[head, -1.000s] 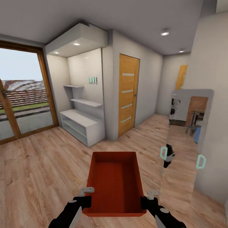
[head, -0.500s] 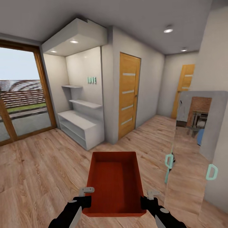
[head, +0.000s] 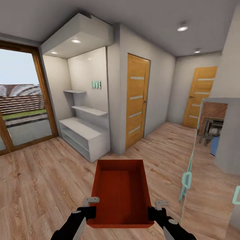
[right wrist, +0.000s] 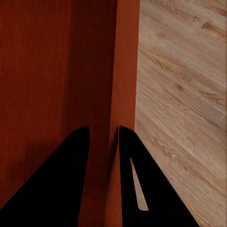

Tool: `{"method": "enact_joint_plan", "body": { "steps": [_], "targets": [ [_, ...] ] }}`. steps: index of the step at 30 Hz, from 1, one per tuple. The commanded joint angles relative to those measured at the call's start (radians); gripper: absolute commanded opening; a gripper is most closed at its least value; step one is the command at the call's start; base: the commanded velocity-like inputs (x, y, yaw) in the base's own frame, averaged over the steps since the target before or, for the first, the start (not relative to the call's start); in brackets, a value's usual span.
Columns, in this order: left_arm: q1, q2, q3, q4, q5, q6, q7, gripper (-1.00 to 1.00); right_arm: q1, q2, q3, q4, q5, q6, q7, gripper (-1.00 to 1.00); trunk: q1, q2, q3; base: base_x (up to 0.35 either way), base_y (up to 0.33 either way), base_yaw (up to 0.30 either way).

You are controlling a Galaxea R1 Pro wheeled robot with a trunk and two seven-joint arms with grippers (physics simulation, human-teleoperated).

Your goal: Move the two storage containers from the living room to the garage. In the garage, place one container on the floor and stack the other container on top of it (either order is fine).

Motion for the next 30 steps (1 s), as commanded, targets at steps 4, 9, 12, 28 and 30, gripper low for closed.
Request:
{"method": "enact_joint_plan", "body": {
  "steps": [4, 9, 12, 28, 30],
  "targets": [
    [0.000, 0.033, 0.015, 0.000, -0.015, 0.007, 0.010, -1.00, 0.000, -0.007, 0.028, -0.002, -0.008, -0.003, 0.008, -1.00, 0.001, -0.001, 0.000, 0.329, 0.084, 0.000],
    [0.000, 0.033, 0.015, 0.000, -0.015, 0.007, 0.010, -1.00, 0.000, -0.007, 0.027, -0.002, -0.008, -0.003, 0.008, -1.00, 0.001, -0.001, 0.000, 0.329, 0.068, 0.000],
    [0.000, 0.033, 0.015, 0.000, -0.015, 0.007, 0.010, -1.00, 0.000, -0.007, 0.027, -0.002, -0.008, -0.003, 0.008, -1.00, 0.001, -0.001, 0.000, 0.329, 0.017, 0.000],
    [-0.001, 0.033, 0.015, 0.000, -0.015, 0.007, 0.010, -1.00, 0.000, -0.007, 0.028, -0.002, -0.008, -0.003, 0.008, -1.00, 0.001, -0.001, 0.000, 0.329, 0.019, -0.016],
    [0.000, 0.033, 0.015, 0.000, -0.015, 0.007, 0.010, -1.00, 0.000, -0.007, 0.028, -0.002, -0.008, -0.003, 0.008, -1.00, 0.001, -0.001, 0.000, 0.329, 0.106, -0.198]
  ]
}}
